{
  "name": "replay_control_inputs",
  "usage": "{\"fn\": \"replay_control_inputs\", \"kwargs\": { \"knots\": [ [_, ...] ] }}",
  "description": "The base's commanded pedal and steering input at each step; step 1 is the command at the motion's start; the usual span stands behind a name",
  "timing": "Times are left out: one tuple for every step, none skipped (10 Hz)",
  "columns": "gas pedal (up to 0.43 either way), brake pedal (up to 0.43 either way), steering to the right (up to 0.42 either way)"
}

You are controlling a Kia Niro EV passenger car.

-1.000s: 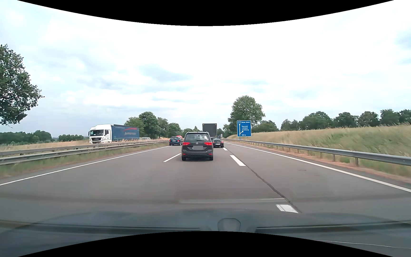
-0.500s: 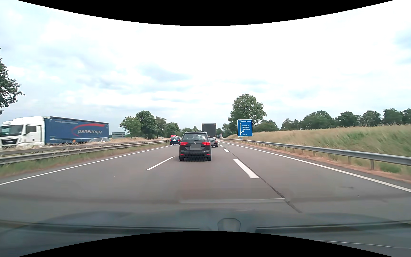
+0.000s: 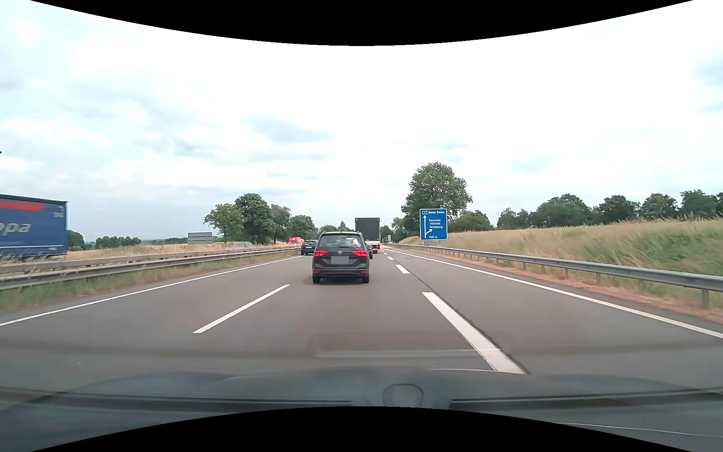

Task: Follow the waypoints while adhering to traffic rules and regulations

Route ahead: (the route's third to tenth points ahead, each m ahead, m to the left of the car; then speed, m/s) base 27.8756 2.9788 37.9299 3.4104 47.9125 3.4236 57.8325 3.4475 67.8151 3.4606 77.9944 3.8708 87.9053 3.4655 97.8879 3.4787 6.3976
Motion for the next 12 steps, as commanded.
{"fn": "replay_control_inputs", "kwargs": {
  "knots": [
    [0.118, 0.000, -0.004],
    [0.118, 0.000, -0.004],
    [0.118, 0.000, -0.004],
    [0.118, 0.000, -0.004],
    [0.118, 0.000, -0.005],
    [0.130, 0.000, -0.005],
    [0.138, 0.000, -0.005],
    [0.150, 0.000, -0.005],
    [0.150, 0.000, -0.005],
    [0.150, 0.000, -0.004],
    [0.150, 0.000, -0.004],
    [0.150, 0.000, -0.004]
  ]
}}
